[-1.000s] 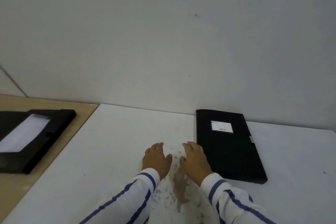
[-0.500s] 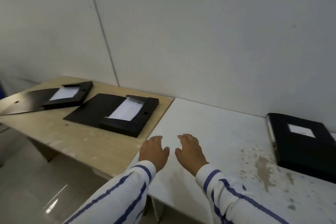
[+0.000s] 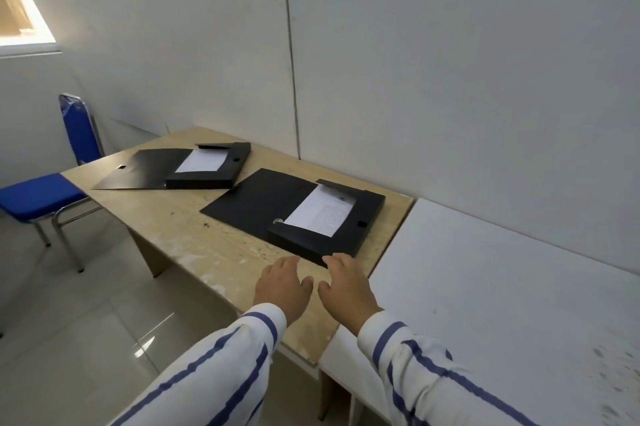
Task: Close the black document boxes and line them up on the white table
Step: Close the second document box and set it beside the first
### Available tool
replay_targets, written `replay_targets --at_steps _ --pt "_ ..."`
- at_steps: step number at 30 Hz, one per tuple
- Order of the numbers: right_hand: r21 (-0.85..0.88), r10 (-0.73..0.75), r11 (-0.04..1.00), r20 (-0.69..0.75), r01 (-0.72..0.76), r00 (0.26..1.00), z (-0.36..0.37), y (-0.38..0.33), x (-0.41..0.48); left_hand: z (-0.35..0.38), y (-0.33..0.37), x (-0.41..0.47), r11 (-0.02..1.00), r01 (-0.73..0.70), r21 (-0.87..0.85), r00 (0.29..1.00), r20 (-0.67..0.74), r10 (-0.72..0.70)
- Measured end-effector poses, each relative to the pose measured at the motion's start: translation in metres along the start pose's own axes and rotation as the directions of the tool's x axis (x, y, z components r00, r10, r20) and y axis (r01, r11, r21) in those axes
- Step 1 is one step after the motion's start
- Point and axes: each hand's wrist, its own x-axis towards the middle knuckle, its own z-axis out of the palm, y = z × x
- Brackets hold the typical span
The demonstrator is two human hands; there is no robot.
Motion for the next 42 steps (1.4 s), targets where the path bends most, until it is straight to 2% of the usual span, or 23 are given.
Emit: replay_targets --at_steps 6,11,15,21,27,31,36,42 --pt "0.021 0.026 0.999 0.076 -0.028 0.997 0.043 -0.016 0.093 -0.002 -0.043 0.098 0.998 0.058 0.033 0.997 0.048 -0.06" --pt "-0.04 0.006 0.999 0.176 0.001 0.984 0.065 -0.03 0.148 -0.009 -0.075 0.157 0.99 0.141 0.025 0.987 0.074 -0.142" --pt "-0.074 -0.004 0.997 0.201 0.019 0.98 0.083 -0.043 0.181 -0.015 -0.104 0.194 0.981 0.192 -0.008 0.976 0.107 -0.19" --pt "-0.148 0.04 0.989 0.195 -0.011 0.98 0.117 -0.057 0.217 -0.031 -0.144 0.256 0.982 0.19 -0.009 0.969 0.164 -0.186" --pt "-0.236 0.238 0.95 0.123 -0.204 0.964 0.146 -0.069 0.235 -0.048 -0.191 0.32 0.984 0.163 0.07 0.953 0.248 -0.175" --pt "-0.198 0.363 0.918 0.066 -0.345 0.929 0.159 -0.074 0.24 -0.056 -0.215 0.355 0.972 0.194 0.132 0.945 0.242 -0.222" --pt "-0.129 0.443 0.89 0.017 -0.437 0.896 0.165 -0.076 0.242 -0.061 -0.228 0.384 0.938 0.323 0.126 0.901 0.263 -0.346" --pt "-0.11 0.476 0.874 -0.001 -0.473 0.879 0.165 -0.077 0.244 -0.061 -0.229 0.406 0.929 0.286 0.237 0.891 0.291 -0.349"
